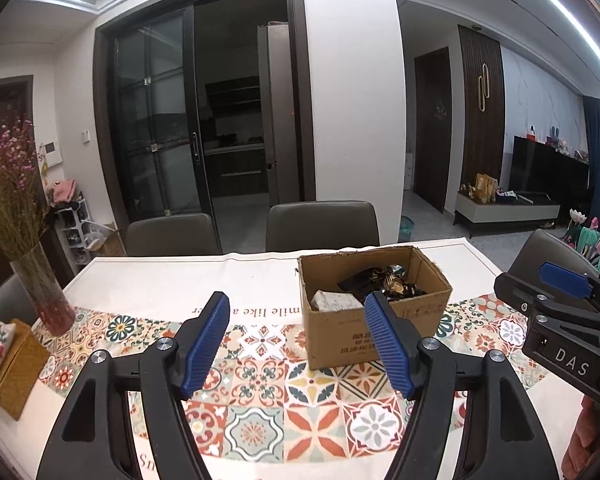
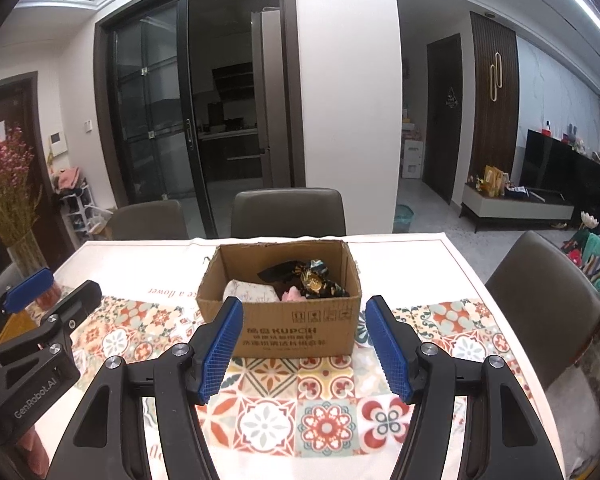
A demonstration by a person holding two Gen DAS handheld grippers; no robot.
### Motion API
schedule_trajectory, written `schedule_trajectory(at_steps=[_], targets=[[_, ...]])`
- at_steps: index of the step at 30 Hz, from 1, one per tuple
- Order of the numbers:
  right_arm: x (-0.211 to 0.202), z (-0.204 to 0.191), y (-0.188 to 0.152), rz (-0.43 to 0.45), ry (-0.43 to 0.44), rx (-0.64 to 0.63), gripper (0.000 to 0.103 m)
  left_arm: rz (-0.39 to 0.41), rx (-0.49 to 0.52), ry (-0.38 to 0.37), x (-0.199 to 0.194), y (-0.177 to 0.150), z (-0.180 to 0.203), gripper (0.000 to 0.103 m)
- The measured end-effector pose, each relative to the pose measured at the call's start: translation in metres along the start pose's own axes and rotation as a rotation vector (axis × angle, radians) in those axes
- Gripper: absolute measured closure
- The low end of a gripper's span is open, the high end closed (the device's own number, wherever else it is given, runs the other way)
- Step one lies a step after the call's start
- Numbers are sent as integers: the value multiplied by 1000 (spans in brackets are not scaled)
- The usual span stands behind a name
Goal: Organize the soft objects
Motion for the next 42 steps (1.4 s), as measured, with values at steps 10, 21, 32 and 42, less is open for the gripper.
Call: schedule_trajectory(at_steps=[10,21,32,42], targets=[[-52,12,-11,18,24,-13,38,18,-26,27,-58,-13,14,27],[-107,28,-20,51,17,4,32,43,-36,46,-119,-21,27,14],[-151,34,-30,82,18,-10,32,66,-43,56,-168,-26,33,6],[-177,43,-39,95,20,-2,32,83,-30,61,-201,-31,43,4]])
Point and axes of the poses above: each gripper's, at about its wrist camera, not at the fingertips, and x roughly the way its jaws point, z to its right, y to its top, the point moved 1 cm from there along x, roughly the way its jaws point, and after that the axes turned 9 degrees about z, right-handed, at the moved point
